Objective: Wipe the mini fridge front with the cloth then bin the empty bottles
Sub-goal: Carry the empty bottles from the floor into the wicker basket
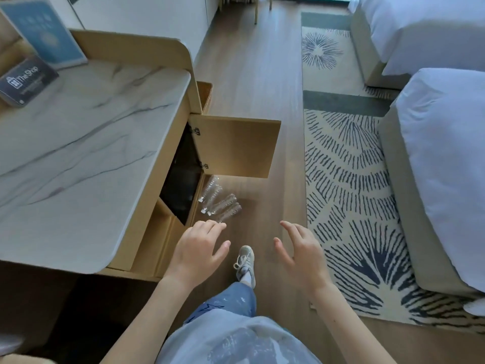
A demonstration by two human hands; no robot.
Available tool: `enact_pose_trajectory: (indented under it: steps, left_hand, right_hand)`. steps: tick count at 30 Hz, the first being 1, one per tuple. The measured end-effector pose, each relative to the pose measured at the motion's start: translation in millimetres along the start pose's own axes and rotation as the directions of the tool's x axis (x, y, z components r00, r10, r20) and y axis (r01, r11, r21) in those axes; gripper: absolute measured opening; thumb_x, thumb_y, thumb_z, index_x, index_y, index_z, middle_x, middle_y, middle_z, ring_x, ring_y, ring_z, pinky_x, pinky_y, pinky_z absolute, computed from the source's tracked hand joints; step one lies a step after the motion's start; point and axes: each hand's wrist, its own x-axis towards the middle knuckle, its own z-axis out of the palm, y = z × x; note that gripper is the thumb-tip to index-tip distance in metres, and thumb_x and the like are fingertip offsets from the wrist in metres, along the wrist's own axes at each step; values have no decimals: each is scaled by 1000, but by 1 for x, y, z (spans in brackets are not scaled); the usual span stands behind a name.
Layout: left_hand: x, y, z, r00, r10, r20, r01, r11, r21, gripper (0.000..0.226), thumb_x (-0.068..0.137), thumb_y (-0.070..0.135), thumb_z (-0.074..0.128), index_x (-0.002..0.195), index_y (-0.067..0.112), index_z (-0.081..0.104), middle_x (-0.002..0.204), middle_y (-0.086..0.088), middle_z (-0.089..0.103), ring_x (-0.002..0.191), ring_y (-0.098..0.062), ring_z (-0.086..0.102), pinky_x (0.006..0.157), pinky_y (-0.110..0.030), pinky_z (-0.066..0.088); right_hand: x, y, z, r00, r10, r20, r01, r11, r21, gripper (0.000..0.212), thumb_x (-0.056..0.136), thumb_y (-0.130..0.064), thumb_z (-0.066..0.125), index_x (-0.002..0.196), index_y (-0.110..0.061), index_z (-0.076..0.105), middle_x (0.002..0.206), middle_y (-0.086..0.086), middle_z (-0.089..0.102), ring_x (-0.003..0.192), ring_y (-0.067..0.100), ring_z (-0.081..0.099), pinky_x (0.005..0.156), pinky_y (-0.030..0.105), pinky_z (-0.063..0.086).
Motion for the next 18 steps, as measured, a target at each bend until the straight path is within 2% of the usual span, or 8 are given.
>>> enact_pose_trajectory:
  steps: [4, 12, 15, 18]
  left_hand:
    - [88, -8, 6, 1000, -20, -5, 19, 998, -59, 33, 90, 30, 69, 118, 12, 70, 111, -2, 71, 103, -21, 67, 86, -35, 56]
    - [255, -12, -48, 987, -8, -159, 1, 999, -39, 48, 92, 41, 43, 118, 10, 68, 108, -1, 70, 100, -22, 64, 85, -37, 54]
    - [292, -17, -53, 979, -60, -193, 53, 998, -39, 48, 92, 42, 42, 118, 10, 68, 109, -2, 70, 102, -21, 64, 87, -35, 53]
    - [313, -23, -38, 964, -173, -200, 165, 985, -54, 48, 92, 41, 42, 120, 11, 67, 111, 0, 69, 103, -20, 63, 87, -34, 52]
  right_hand:
    - [102, 9, -14, 998, -58, -3, 58, 997, -41, 43, 97, -29, 65, 133, -7, 62, 124, 9, 67, 118, 27, 62, 98, 43, 51]
    - [273, -1, -75, 981, -181, -71, 183, 983, 14, 41, 95, -22, 67, 132, -5, 62, 122, 11, 67, 115, 30, 62, 95, 44, 52]
    - [323, 2, -81, 964, -262, -51, 263, 965, 15, 40, 95, -22, 68, 131, -6, 63, 118, 12, 69, 110, 31, 64, 91, 44, 54]
    - [371, 9, -76, 938, -344, 37, 343, 939, 21, 40, 95, -24, 68, 131, -7, 63, 117, 10, 69, 110, 29, 63, 92, 42, 53]
